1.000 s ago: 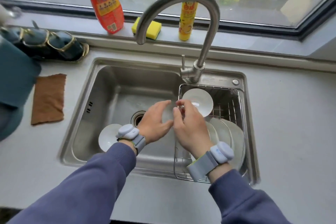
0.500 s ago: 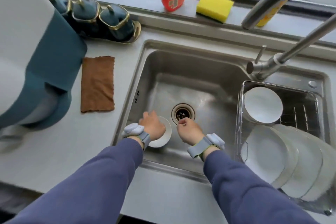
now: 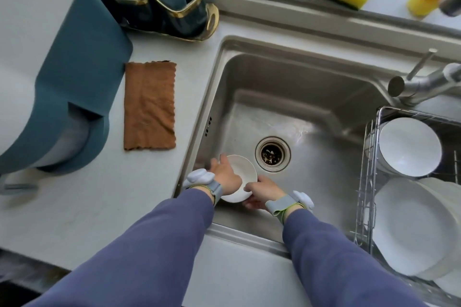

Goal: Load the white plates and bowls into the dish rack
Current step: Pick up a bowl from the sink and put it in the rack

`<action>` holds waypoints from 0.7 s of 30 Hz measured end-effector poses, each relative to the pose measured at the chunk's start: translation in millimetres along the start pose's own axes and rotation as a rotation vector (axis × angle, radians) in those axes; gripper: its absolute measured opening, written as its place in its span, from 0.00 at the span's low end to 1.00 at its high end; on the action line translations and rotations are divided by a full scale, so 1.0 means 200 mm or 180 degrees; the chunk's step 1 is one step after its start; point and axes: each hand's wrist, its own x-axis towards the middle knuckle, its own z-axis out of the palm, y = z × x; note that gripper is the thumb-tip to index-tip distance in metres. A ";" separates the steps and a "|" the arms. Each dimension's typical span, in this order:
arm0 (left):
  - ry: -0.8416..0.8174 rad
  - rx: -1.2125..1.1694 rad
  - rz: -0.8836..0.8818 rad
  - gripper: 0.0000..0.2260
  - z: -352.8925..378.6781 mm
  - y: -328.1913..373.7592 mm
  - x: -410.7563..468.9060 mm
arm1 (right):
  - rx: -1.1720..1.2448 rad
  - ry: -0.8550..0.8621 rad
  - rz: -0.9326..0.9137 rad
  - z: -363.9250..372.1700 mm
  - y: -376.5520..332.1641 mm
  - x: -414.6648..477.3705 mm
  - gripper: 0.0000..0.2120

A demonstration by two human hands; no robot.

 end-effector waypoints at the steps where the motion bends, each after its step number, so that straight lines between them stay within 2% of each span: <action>1: -0.0008 -0.0012 -0.0009 0.33 0.00 0.00 -0.01 | 0.0055 0.0009 -0.0025 -0.01 0.01 0.01 0.15; 9: 0.0296 -0.0331 0.0386 0.23 -0.07 0.10 -0.17 | 0.0227 0.0162 -0.0361 -0.19 -0.02 -0.16 0.22; 14: 0.0530 -0.0763 0.0751 0.18 -0.18 0.30 -0.37 | -0.0310 0.0961 -0.1074 -0.39 -0.10 -0.43 0.10; 17: 0.0730 -0.0919 0.0940 0.15 -0.21 0.43 -0.50 | -0.0740 0.1362 -0.1401 -0.52 -0.16 -0.60 0.14; 21: 0.0944 -0.1151 0.1223 0.17 -0.20 0.71 -0.70 | -0.0763 0.1958 -0.1707 -0.84 -0.16 -0.81 0.15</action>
